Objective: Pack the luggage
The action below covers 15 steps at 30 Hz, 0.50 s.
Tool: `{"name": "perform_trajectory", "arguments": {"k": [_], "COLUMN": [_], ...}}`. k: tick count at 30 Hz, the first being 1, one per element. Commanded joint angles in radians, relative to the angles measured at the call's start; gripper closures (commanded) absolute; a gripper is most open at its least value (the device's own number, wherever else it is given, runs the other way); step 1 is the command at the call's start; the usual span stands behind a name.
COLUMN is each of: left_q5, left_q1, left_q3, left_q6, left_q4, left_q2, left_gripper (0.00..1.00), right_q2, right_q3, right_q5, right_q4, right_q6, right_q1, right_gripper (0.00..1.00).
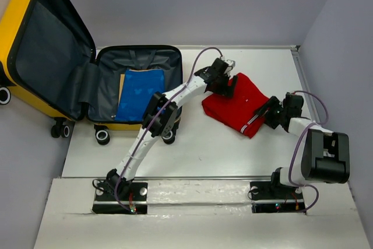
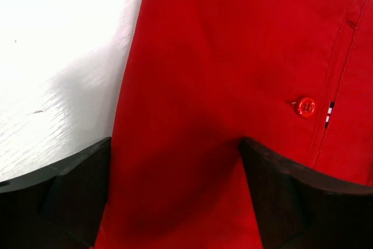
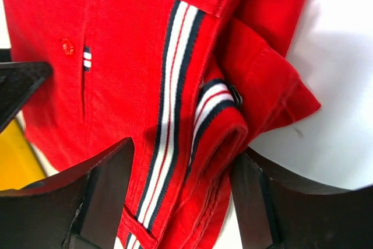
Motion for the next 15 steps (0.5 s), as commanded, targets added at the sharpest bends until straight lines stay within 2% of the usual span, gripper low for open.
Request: {"name": "perform_trajectory", "arguments": {"k": [1,2,3,7,9,10,12,15], "left_q5": [0.131,0.136,0.139,0.157,0.163,0.163,0.154,0.143], "left_q1": [-0.015,-0.015,-0.015,-0.015,-0.015,-0.015,-0.017,-0.020], "left_q3": [-0.041,-0.060,-0.101,-0.188,-0.206,-0.216,-0.227,-0.275], "left_q6": [-0.026,-0.029,-0.032,-0.053,-0.064,-0.066,-0.070,-0.076], "left_q4": [0.028,0.041,0.071,0.142,0.159,0.166,0.173,0.199], "left_q2": [0.033,0.028,0.022,-0.019,-0.039,-0.047,-0.074,-0.140], "left_gripper": [0.14,0.14,0.24,0.49,0.66,0.72,0.86,0.94], "right_q2": [0.100,0.100,0.124,0.152,0.175,0.201,0.230,0.264], "right_q3": [-0.044,-0.046,-0.046,-0.015,-0.004,-0.001,0.005,-0.035], "right_q5": [-0.139,-0.151,-0.162,-0.185,-0.231,-0.246,-0.282,-0.337], "right_q4": [0.062,0.076,0.091,0.114,0.142,0.180,0.219,0.389], "right_q6": [0.025,0.026,0.030,0.031,0.052,0.066,0.098,0.174], "right_q1": [0.012,0.012,0.012,0.031,0.044,0.056,0.065,0.065], "right_gripper": [0.36,0.36,0.37,0.44,0.52,0.60,0.70,0.82]}}
